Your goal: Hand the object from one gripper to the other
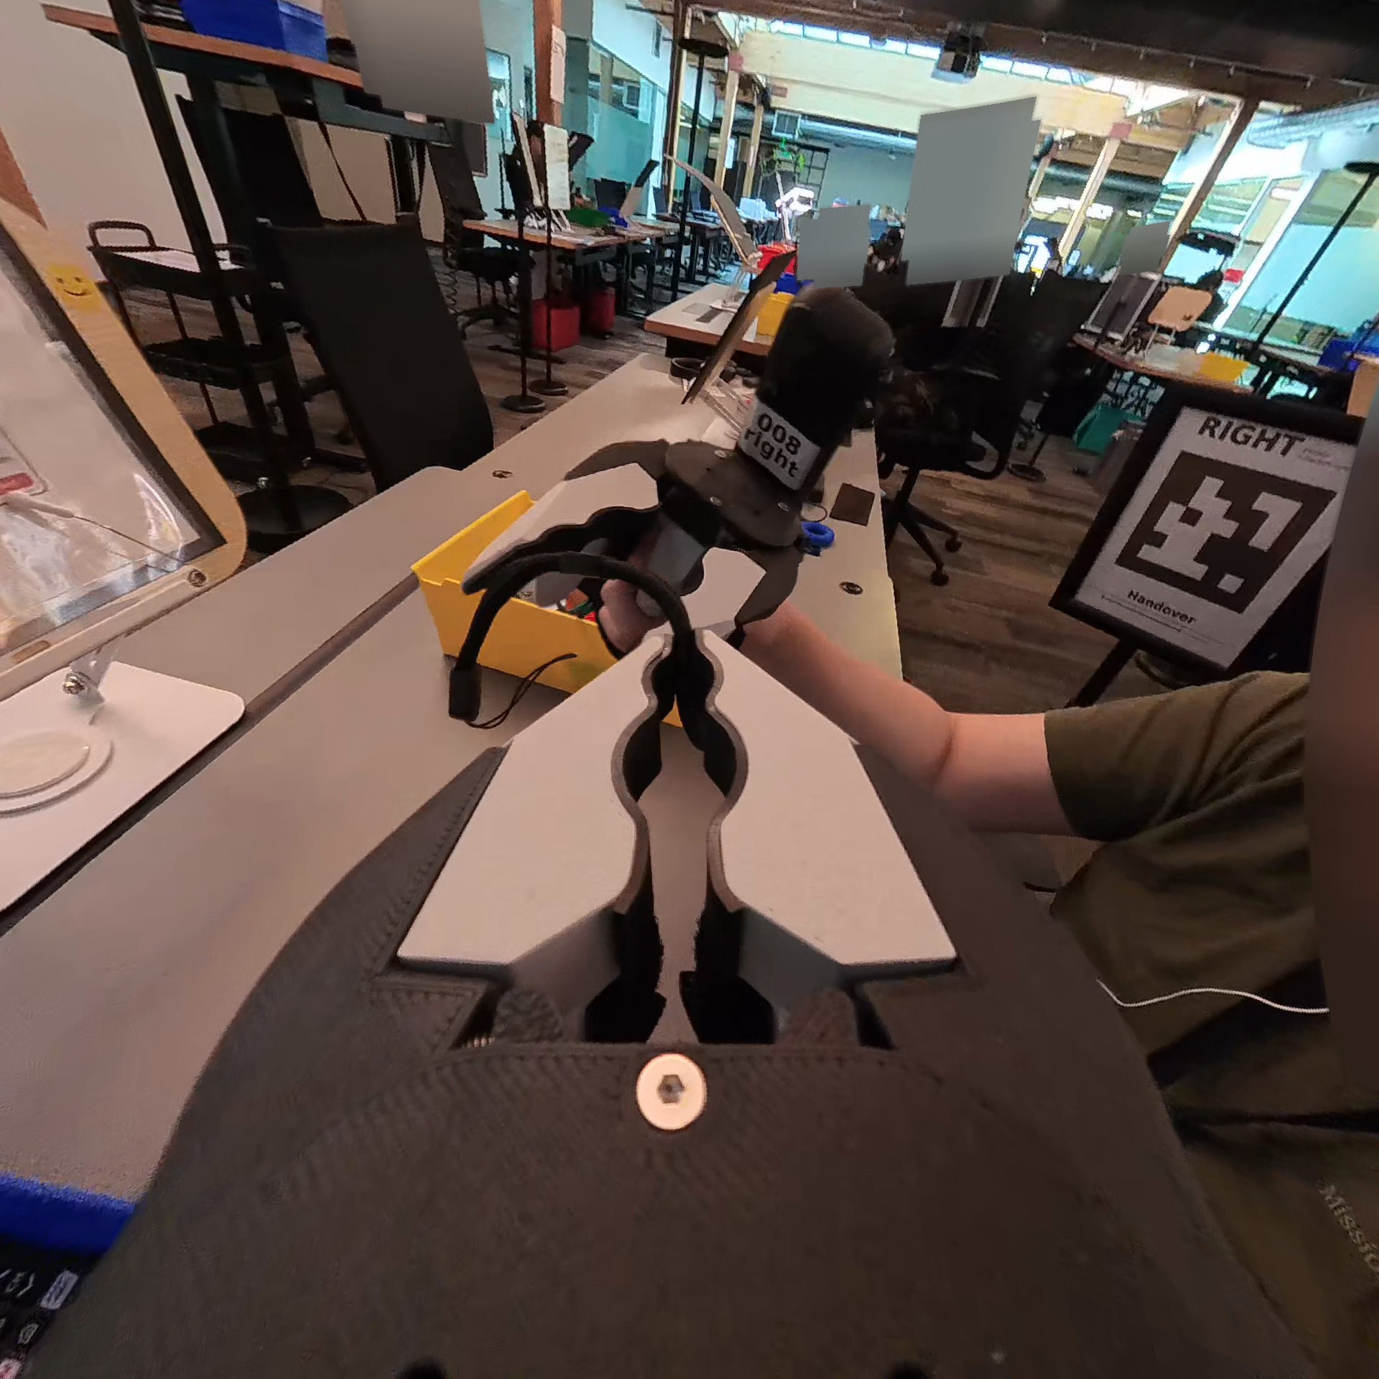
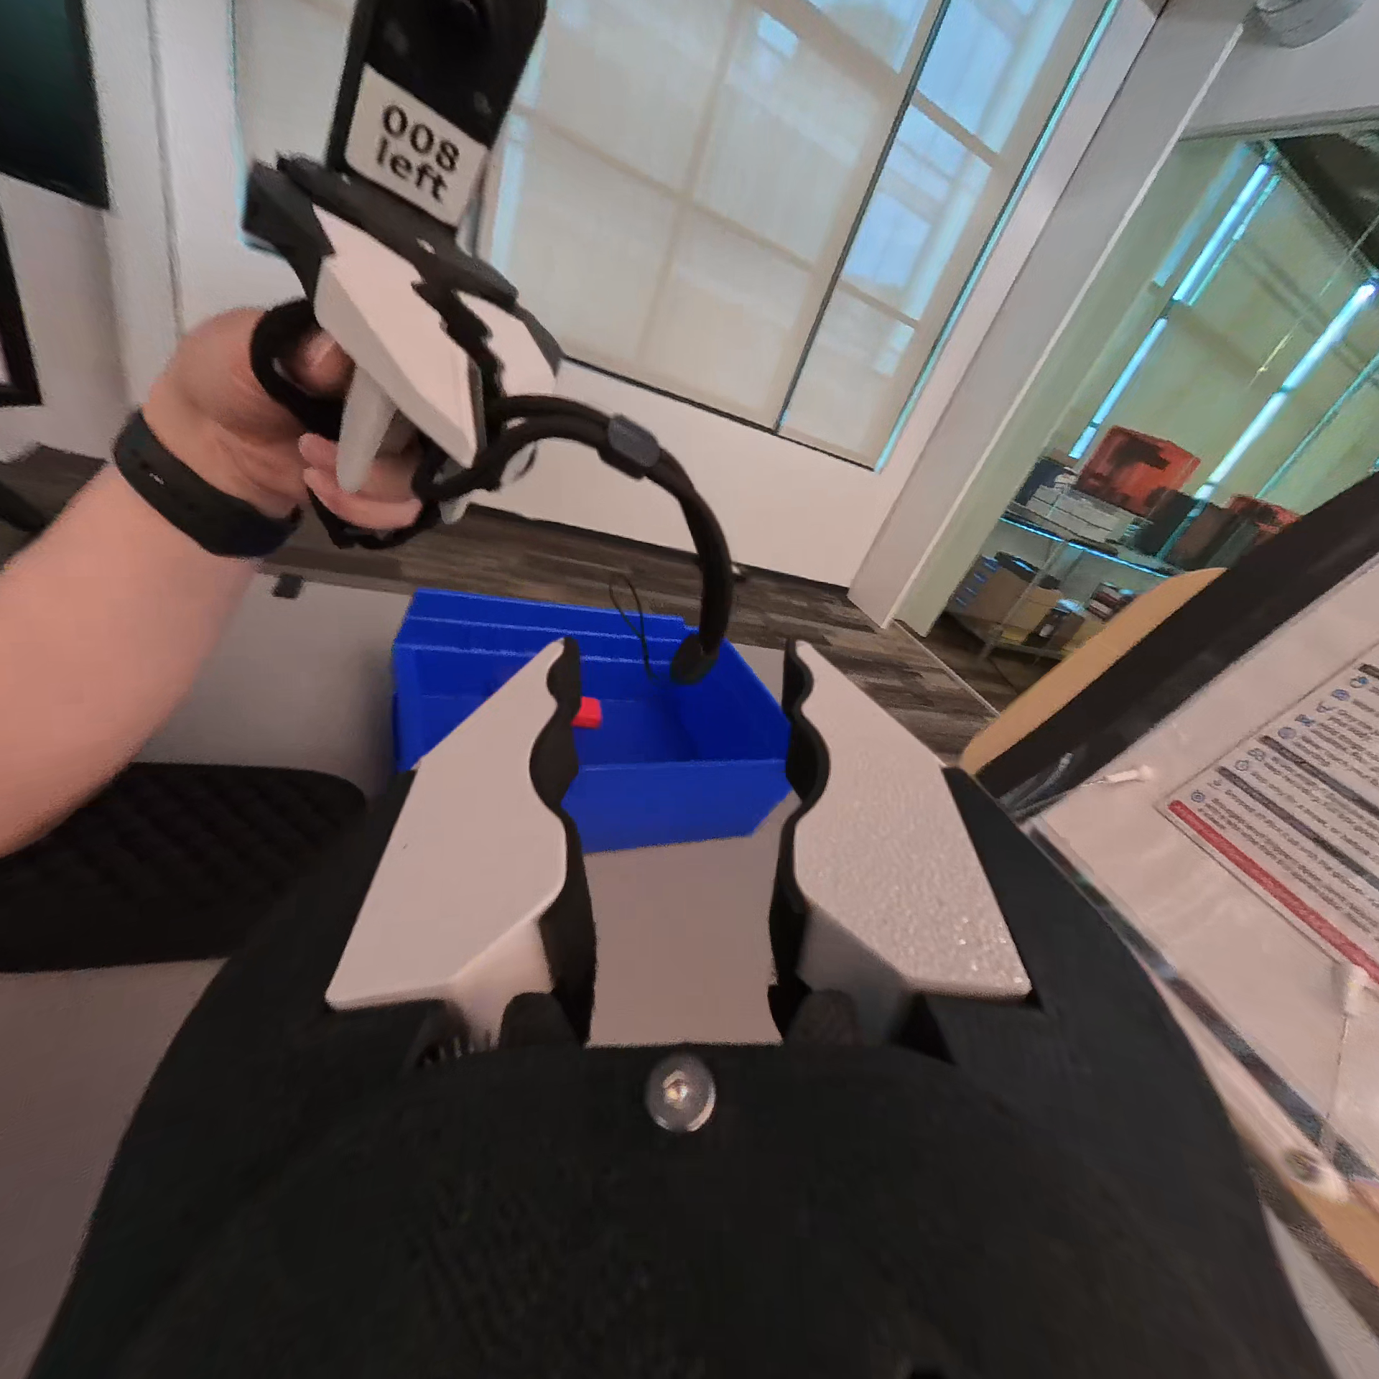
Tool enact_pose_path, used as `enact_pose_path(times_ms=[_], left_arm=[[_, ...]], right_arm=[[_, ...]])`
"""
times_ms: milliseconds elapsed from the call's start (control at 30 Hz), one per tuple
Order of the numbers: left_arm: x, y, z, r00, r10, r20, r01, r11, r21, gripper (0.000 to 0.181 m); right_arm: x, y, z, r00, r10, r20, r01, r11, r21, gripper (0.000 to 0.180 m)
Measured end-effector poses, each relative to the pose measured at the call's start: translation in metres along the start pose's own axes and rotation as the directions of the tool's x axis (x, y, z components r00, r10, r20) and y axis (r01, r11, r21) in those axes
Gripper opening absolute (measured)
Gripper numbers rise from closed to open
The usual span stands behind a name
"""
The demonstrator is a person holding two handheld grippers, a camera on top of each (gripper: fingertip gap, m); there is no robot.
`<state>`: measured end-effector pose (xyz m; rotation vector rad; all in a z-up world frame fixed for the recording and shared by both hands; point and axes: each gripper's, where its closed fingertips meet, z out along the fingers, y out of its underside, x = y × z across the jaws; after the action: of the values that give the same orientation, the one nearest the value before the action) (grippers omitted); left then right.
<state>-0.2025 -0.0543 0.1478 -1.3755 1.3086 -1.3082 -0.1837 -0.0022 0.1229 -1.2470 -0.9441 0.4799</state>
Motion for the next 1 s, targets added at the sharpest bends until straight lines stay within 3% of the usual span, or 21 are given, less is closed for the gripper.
enact_pose_path(times_ms=[33,167,267,400,533,633,700,733,833,900,1000], left_arm=[[0.002,0.001,0.003,1.0,0.006,-0.006,-0.006,1.0,-0.009,0.002],[0.003,0.005,0.013,1.0,0.02,0.007,-0.02,0.999,-0.04,0.002],[0.007,0.005,0.016,1.0,0.025,-0.011,-0.025,0.999,-0.039,0.002],[0.015,0.006,0.018,0.999,0.024,-0.047,-0.026,0.999,-0.042,0.001],[0.018,0.006,0.019,0.998,0.02,-0.061,-0.022,0.999,-0.041,0.005],[0.01,-0.002,0.015,1.0,0.003,0.003,-0.003,1.0,-0.002,0.065],[-0.001,-0.009,0.009,0.995,0.03,0.092,-0.033,0.999,0.033,0.079],[-0.006,-0.013,0.006,0.99,0.05,0.13,-0.057,0.997,0.055,0.079],[-0.013,-0.021,-0.001,0.976,0.115,0.186,-0.133,0.987,0.087,0.073],[-0.025,-0.018,-0.001,0.947,0.181,0.265,-0.2,0.979,0.047,0.071],[-0.048,-0.011,0.005,0.877,0.282,0.39,-0.29,0.956,-0.04,0.071]], right_arm=[[-0.003,-0.002,0.0,0.999,0.032,0.028,-0.033,0.999,0.017,0.053],[0.002,0.0,0.001,0.993,0.111,0.039,-0.112,0.993,0.029,0.044],[0.003,0.004,-0.002,0.99,0.127,0.059,-0.128,0.992,0.018,0.023],[0.005,0.006,-0.002,0.988,0.138,0.067,-0.14,0.99,0.025,0.028],[0.001,0.005,-0.004,0.983,0.151,0.102,-0.154,0.988,0.024,0.01],[0.013,0.005,-0.008,0.947,0.303,0.109,-0.307,0.951,0.026,0.002],[0.028,-0.001,-0.016,0.857,0.492,0.155,-0.508,0.855,0.099,0.002],[0.038,-0.003,-0.022,0.776,0.598,0.2,-0.626,0.768,0.136,0.001],[0.067,0.007,-0.037,0.449,0.817,0.363,-0.893,0.419,0.161,0.0],[0.085,0.021,-0.045,0.274,0.855,0.44,-0.96,0.218,0.174,0.0],[0.098,0.039,-0.046,0.18,0.864,0.47,-0.978,0.105,0.181,0.0]])
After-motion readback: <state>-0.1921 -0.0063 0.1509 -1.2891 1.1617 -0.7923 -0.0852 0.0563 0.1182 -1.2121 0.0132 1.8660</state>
